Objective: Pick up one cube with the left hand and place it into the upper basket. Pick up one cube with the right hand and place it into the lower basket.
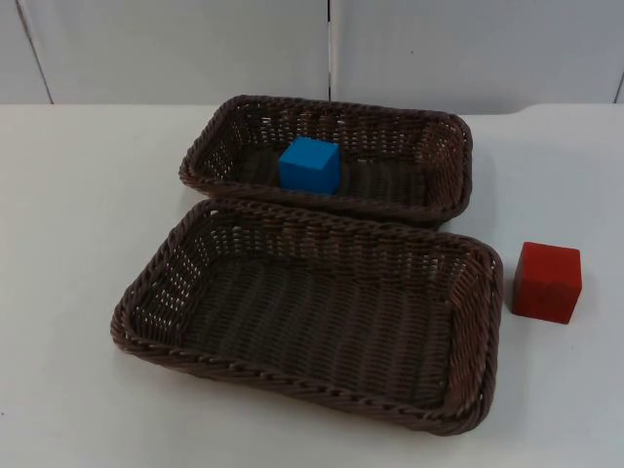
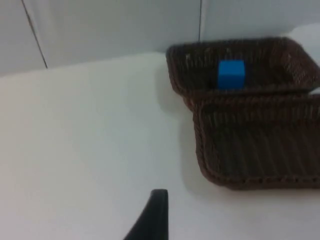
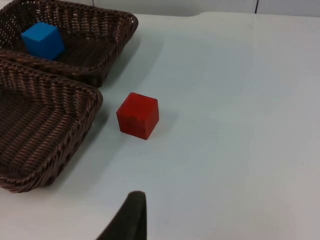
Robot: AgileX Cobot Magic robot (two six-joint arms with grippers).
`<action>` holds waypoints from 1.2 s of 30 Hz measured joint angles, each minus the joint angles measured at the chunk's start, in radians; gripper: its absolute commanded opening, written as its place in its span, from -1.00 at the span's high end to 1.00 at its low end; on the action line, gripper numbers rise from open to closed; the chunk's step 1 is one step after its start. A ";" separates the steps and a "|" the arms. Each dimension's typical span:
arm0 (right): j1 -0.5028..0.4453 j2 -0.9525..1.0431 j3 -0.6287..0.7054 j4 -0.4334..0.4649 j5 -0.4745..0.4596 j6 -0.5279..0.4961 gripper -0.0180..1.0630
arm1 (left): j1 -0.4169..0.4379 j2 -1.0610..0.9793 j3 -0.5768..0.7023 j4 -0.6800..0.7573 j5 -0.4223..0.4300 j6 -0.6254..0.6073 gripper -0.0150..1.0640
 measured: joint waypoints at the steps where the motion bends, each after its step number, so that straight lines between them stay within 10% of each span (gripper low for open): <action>1: 0.000 0.000 0.000 0.000 0.000 0.000 -0.98 | 0.000 -0.002 0.012 0.000 0.008 -0.001 -0.66; 36: 0.000 0.000 0.000 0.000 0.000 0.002 -0.98 | 0.000 -0.002 0.050 0.000 0.031 -0.008 -0.66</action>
